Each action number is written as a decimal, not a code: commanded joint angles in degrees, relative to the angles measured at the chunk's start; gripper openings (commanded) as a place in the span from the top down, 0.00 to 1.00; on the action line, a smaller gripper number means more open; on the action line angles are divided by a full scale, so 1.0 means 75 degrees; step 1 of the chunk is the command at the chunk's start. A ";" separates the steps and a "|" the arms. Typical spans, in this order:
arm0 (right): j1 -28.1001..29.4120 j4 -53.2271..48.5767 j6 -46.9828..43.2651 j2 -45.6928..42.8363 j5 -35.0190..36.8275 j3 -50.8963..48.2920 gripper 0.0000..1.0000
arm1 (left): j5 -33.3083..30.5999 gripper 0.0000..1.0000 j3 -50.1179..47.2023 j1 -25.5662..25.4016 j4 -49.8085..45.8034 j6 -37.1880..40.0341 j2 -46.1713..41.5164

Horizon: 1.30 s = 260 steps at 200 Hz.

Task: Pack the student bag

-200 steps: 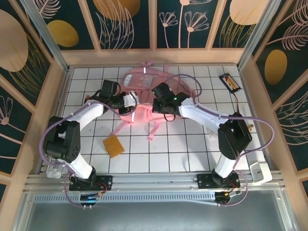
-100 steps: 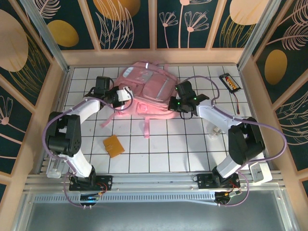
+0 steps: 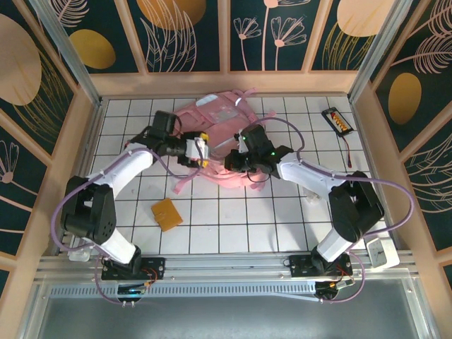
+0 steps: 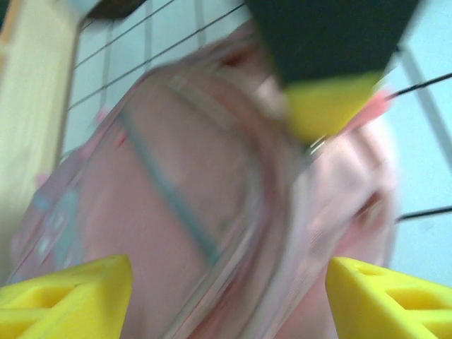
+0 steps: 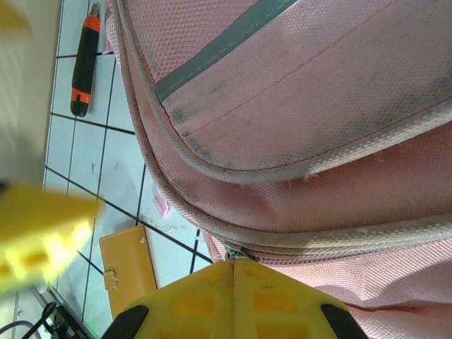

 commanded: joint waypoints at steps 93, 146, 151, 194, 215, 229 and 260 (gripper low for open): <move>0.0254 0.0730 -0.1501 0.0132 0.0363 -0.0733 1.00 | -0.0692 0.53 -0.0052 -0.0555 0.0205 0.0381 0.1107; 0.0328 0.0791 -0.1883 0.0398 0.0505 -0.0756 0.93 | -0.1072 0.79 -0.0157 -0.0555 0.0928 -0.0052 0.1280; 0.0336 0.0734 -0.1922 0.0422 0.0578 -0.0731 0.90 | -0.1001 0.88 -0.0100 -0.0561 0.0837 -0.0041 0.1326; 0.0375 0.0086 -0.2285 0.0696 0.0849 -0.0407 0.76 | -0.1007 1.00 0.0040 -0.0566 0.0442 0.0252 0.1431; 0.0396 -0.0121 -0.2369 0.0773 0.1046 -0.0282 0.86 | -0.1002 1.00 -0.0049 -0.0567 0.0472 0.0257 0.1275; 0.0388 -0.0154 -0.2398 0.0738 0.1162 -0.0246 1.00 | -0.1007 1.00 -0.0061 -0.0564 0.0461 0.0261 0.1172; 0.0312 -0.0353 -0.2363 0.0479 0.1587 -0.0019 1.00 | -0.1180 1.00 -0.0087 -0.0552 0.0387 0.0250 0.0886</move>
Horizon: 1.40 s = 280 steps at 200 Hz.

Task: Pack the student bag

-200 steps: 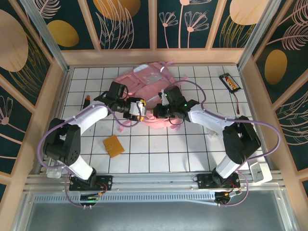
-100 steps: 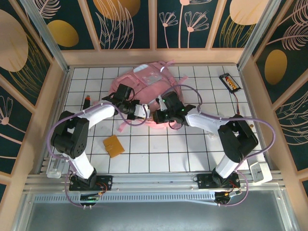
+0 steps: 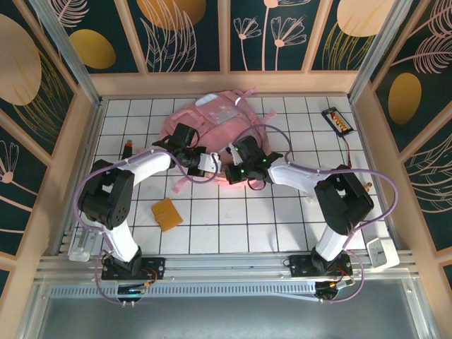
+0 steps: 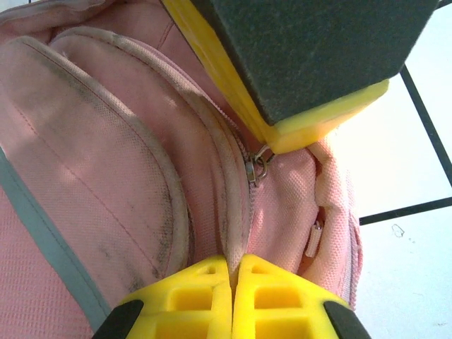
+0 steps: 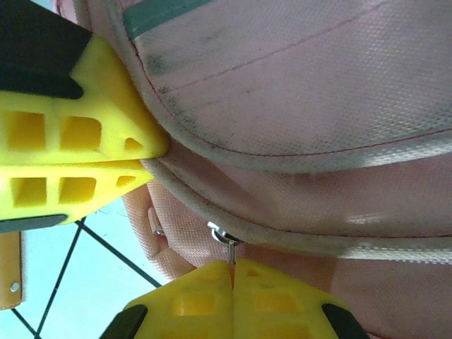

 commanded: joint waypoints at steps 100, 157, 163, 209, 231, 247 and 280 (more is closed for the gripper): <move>-0.1870 -0.0157 0.1371 0.0257 0.2822 0.0539 1.00 | -0.0504 1.00 -0.1288 0.0297 0.0515 0.0153 -0.1675; -0.2396 0.0485 0.0952 -0.0044 0.1796 0.0188 1.00 | 0.0270 1.00 -0.1778 0.1531 0.1956 -0.0321 -0.2105; -0.2378 0.0421 0.0953 -0.0181 0.1760 0.0099 1.00 | 0.0145 1.00 -0.1605 0.1562 0.1907 -0.0316 -0.1977; -0.1054 0.1054 0.1524 -0.0985 0.0812 -0.0937 1.00 | 0.1243 0.73 -0.0658 0.1585 0.1398 -0.1504 -0.1175; -0.0359 0.1513 0.1877 -0.0710 0.0356 -0.0835 1.00 | 0.2900 0.63 -0.0671 0.1526 0.0412 -0.1311 -0.1528; -0.0195 0.1907 0.2062 -0.0562 -0.0132 -0.0657 1.00 | 0.3033 0.48 -0.0935 0.1201 0.0124 -0.1335 -0.1895; -0.0195 0.2133 0.1492 -0.0593 -0.0896 -0.0323 1.00 | 0.1889 0.40 -0.1619 0.0403 0.0710 -0.1579 -0.2344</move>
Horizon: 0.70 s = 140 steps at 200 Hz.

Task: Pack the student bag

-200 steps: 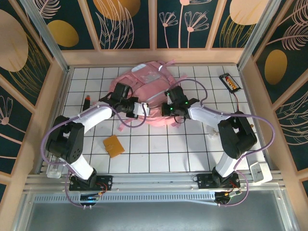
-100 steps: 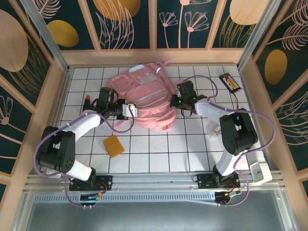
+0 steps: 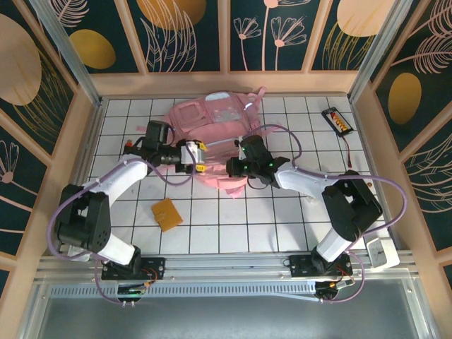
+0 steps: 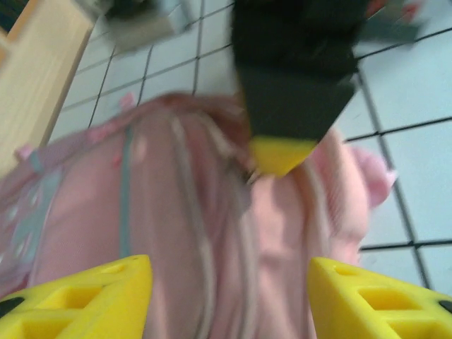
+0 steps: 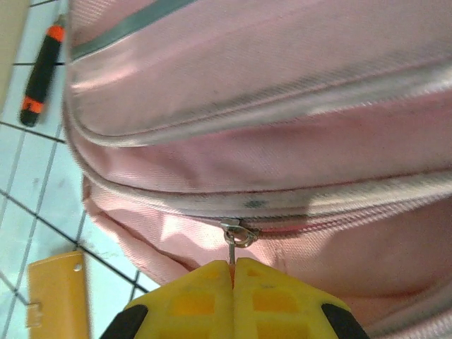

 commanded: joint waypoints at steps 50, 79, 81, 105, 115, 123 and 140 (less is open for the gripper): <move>-0.0443 -0.0034 -0.0690 -0.0292 -0.0693 0.0260 1.00 | -0.1159 0.44 0.0008 -0.0509 0.0595 -0.0386 0.0381; -0.0467 -0.0132 -0.0632 -0.0405 -0.0875 0.0234 1.00 | -0.1079 0.45 0.0483 -0.0592 0.0646 -0.0113 0.0924; -0.0457 -0.0158 -0.0611 -0.0396 -0.0894 0.0260 1.00 | -0.1039 0.45 0.0514 -0.0601 0.0627 -0.0096 0.0967; -0.0354 -0.0206 -0.0538 -0.0383 -0.1038 0.0381 1.00 | -0.0815 0.51 0.0907 -0.0710 0.0268 0.0023 0.1416; -0.0348 -0.0166 -0.0503 -0.0410 -0.1118 0.0385 1.00 | -0.0954 0.54 0.0982 -0.0815 0.0169 0.0117 0.1550; -0.0348 -0.0159 -0.0471 -0.0441 -0.1138 0.0388 1.00 | -0.1132 0.56 0.1018 -0.0909 0.0059 0.0236 0.1654; -0.0349 -0.0198 -0.0543 -0.0507 -0.1115 0.0424 1.00 | -0.1388 0.56 0.1092 -0.0974 -0.0250 0.0480 0.1962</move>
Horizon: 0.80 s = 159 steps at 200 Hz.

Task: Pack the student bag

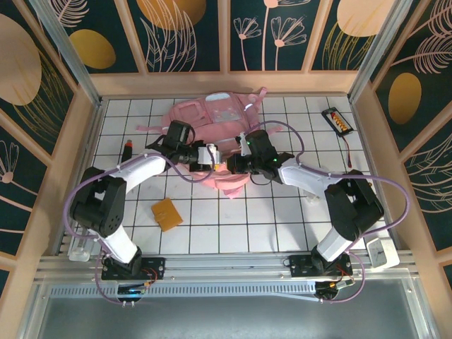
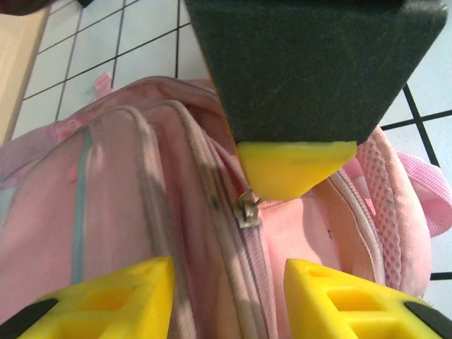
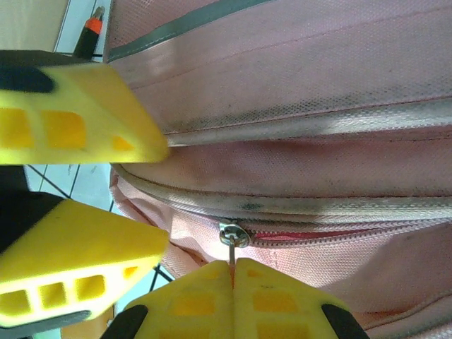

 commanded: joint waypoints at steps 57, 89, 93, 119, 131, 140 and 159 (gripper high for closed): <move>-0.0103 -0.0215 -0.0296 -0.0746 -0.0200 0.0285 1.00 | -0.0932 0.82 0.0353 -0.0155 -0.0549 -0.0319 0.0574; -0.0383 -0.0413 -0.0419 -0.0854 0.0160 0.0167 1.00 | -0.1272 1.00 0.0576 -0.0154 -0.0720 -0.0230 0.0469; -0.0457 -0.0466 -0.0439 -0.0848 0.0253 0.0160 1.00 | -0.1232 1.00 0.0551 -0.0152 -0.0702 -0.0171 0.0402; -0.0984 -0.0939 -0.0966 -0.0638 0.1338 0.0168 1.00 | -0.1006 1.00 0.0051 -0.0137 -0.0207 0.0138 -0.0320; -0.1247 -0.0935 -0.1296 -0.0411 0.1904 0.0091 1.00 | -0.0734 1.00 -0.0334 -0.0059 0.0103 0.0336 -0.0638; -0.1440 -0.0844 -0.1475 -0.0211 0.2329 0.0048 1.00 | -0.0490 1.00 -0.0576 0.0045 0.0415 0.0285 -0.0824; -0.1867 -0.0578 -0.1568 0.0234 0.2683 0.0075 1.00 | -0.0215 1.00 -0.0745 0.0273 0.0388 0.0351 -0.1003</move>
